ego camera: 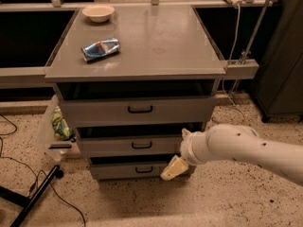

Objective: Open middle drawer

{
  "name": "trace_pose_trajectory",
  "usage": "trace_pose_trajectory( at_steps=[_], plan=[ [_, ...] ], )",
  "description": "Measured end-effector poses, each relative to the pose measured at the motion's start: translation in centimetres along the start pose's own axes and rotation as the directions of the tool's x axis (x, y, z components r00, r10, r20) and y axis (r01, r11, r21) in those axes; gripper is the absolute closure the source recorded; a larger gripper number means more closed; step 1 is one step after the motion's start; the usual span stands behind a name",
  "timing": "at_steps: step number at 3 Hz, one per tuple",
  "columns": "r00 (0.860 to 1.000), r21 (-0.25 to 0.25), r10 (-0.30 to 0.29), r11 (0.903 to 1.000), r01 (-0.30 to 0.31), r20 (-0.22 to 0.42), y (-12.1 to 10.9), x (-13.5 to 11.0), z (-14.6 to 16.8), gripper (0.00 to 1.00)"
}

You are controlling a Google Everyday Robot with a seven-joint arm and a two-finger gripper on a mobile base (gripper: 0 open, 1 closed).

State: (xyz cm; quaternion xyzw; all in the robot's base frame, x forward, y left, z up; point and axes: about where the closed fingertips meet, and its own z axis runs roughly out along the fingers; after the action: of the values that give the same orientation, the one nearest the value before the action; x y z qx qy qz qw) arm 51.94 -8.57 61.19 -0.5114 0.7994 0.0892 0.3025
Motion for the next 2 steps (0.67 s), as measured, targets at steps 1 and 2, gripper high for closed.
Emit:
trace_pose_trajectory(
  at_steps=[1,2],
  plan=[
    [0.998,0.044,0.004,0.9990,-0.007,0.063,-0.1,0.2,4.0,0.00],
    [0.995,0.092,0.002,0.9957,-0.011,0.103,-1.3,-0.8,4.0,0.00]
  ],
)
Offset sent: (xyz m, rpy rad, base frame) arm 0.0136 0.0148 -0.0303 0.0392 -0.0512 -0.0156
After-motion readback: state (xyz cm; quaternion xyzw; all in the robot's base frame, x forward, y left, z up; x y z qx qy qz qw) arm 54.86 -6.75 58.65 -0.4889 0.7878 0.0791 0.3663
